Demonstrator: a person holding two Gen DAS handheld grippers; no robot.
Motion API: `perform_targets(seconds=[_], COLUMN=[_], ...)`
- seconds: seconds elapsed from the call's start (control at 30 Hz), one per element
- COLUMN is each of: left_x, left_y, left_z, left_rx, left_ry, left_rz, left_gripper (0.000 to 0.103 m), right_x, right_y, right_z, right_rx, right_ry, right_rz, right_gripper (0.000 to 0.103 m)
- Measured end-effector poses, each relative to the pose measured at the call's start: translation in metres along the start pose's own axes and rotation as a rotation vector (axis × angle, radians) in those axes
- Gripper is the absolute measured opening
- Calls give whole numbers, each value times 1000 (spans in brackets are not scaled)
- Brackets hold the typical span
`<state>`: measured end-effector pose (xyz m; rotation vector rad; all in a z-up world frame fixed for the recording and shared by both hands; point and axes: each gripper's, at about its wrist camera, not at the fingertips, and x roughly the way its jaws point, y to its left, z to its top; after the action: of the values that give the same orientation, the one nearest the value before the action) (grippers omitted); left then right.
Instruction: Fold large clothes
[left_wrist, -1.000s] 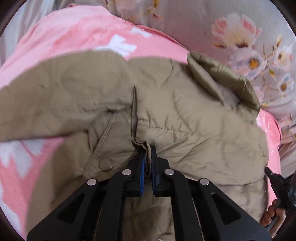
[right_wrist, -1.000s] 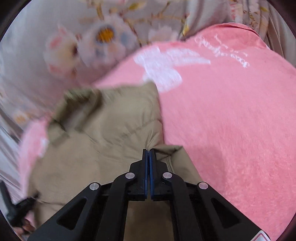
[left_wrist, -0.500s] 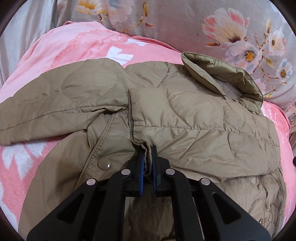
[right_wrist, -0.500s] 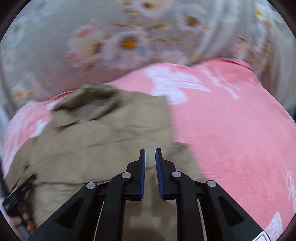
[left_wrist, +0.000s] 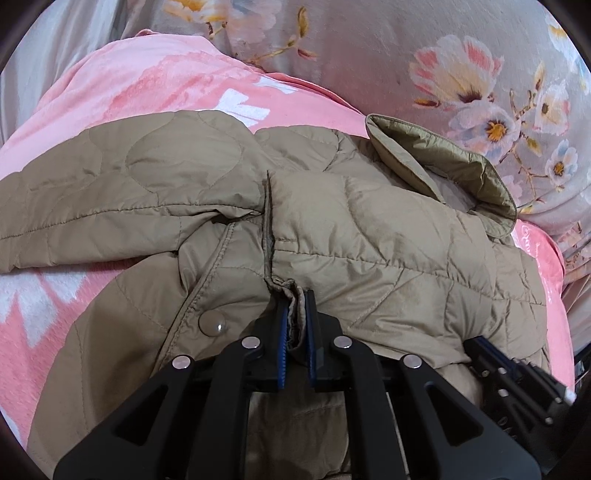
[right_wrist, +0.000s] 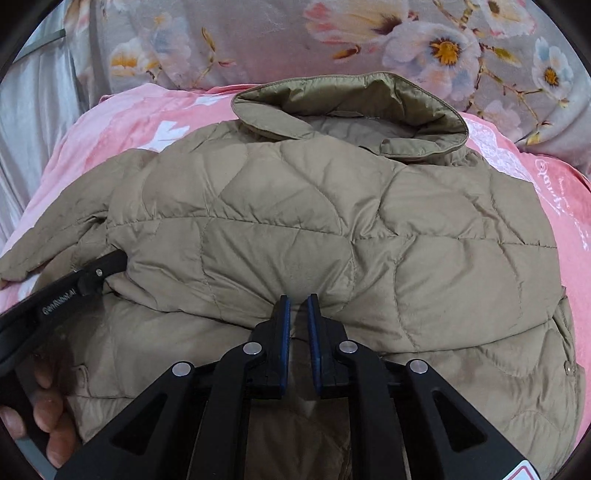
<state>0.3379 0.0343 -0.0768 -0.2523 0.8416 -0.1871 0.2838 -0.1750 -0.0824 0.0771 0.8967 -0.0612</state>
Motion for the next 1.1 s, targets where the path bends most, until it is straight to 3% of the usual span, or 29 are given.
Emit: perform_targets(seconds=[0.2, 0.3, 0.33, 0.4, 0.5, 0.57, 0.63, 0.77, 0.8, 0.83, 0.87, 0.9, 0.97, 1.03, 1.1], left_x=[-14, -45, -62, -90, -123, -139, -147, -151, -151, -151, -150, -149, -157, -168, -184], left_y=[27, 50, 65, 101, 171, 231, 277, 330, 329, 324, 318, 305, 276, 237, 186], left_z=[-2, -5, -7, -8, -6, -5, -9, -16, -12, -4, 3, 16, 38, 66, 90], left_rx=[-137, -184, -208, -260, -374, -503, -647, -848, -840, -795, -758, -697, -595, -469, -338], left_ry=[-9, -21, -43, -83, -115, -125, -126, -156, -166, -177, -177, -169, -200, -236, -272], left_rz=[-127, -159, -144, -100, 36, 144, 200, 61, 63, 79, 86, 105, 117, 96, 33], left_gripper=[14, 20, 25, 49, 61, 64, 64, 63, 63, 53, 24, 8, 0, 0, 0], right_x=[4, 5, 5, 5, 4, 4, 4, 4, 4, 4, 4, 4, 3, -1, -14], right_y=[8, 7, 6, 6, 6, 6, 7, 7, 6, 6, 6, 5, 3, 1, -4], right_z=[0, 0, 0, 0, 0, 0, 1, 0, 0, 0, 0, 0, 2, 2, 0], right_rx=[-44, -41, -38, -34, -34, -34, -35, -34, -34, -32, -32, -26, -12, 3, 31], right_ry=[-5, -5, -5, -5, -5, -5, -6, -6, -6, -7, -7, -8, -10, -16, -44], right_rz=[-51, -47, -44, -40, -40, -40, -42, -40, -39, -38, -36, -29, -16, -12, -6], right_gripper=[11, 11, 11, 11, 11, 11, 11, 11, 11, 11, 11, 11, 11, 11, 15])
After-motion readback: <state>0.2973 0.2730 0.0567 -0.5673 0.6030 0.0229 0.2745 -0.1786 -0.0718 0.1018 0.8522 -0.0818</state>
